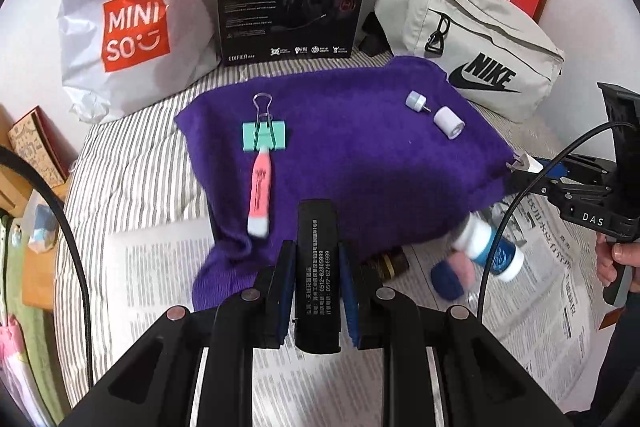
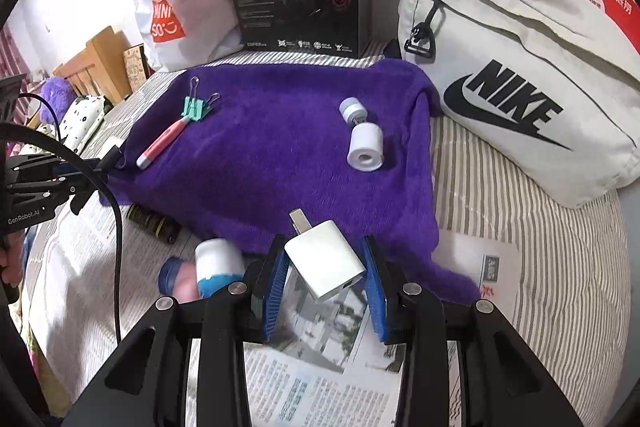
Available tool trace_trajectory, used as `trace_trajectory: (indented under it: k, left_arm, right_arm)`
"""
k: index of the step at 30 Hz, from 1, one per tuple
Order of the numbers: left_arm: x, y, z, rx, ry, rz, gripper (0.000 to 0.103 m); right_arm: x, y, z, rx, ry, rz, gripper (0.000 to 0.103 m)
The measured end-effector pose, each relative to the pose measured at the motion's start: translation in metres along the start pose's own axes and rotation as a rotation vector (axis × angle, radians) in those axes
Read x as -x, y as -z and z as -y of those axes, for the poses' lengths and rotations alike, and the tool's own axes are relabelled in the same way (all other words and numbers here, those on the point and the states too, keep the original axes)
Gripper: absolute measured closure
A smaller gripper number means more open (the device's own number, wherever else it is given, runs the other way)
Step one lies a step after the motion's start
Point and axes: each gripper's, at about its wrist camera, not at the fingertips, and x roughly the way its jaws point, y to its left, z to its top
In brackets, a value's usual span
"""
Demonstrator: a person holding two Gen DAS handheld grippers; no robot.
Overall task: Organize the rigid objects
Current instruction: 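Carry the marker and the charger plug onto the purple towel with both tools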
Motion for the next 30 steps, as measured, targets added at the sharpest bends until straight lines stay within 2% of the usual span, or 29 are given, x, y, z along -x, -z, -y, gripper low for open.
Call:
trace_trajectory:
  k: [12,22,26,30]
  left_arm:
    - [-0.038,-0.036,-0.004,-0.031,0.026,-0.025,0.082]
    - [-0.069,-0.049,-0.005,-0.018,0.052,-0.065,0.082]
    - [-0.081,-0.053,-0.005,-0.014,0.05,-0.081,0.082]
    - [-0.093,-0.055,-0.008,-0.016,0.018,-0.102,0.082]
  right_arm:
    - [-0.037,-0.027,0.015,-0.035,0.015,-0.035,0.067]
    - [-0.066,-0.039,0.014,0.008,0.021,-0.074,0.067]
    - [-0.074,-0.04,0.013,0.022,0.021,-0.085,0.067]
    - [-0.079,-0.039,0.014,0.024,0.018,-0.086,0.067]
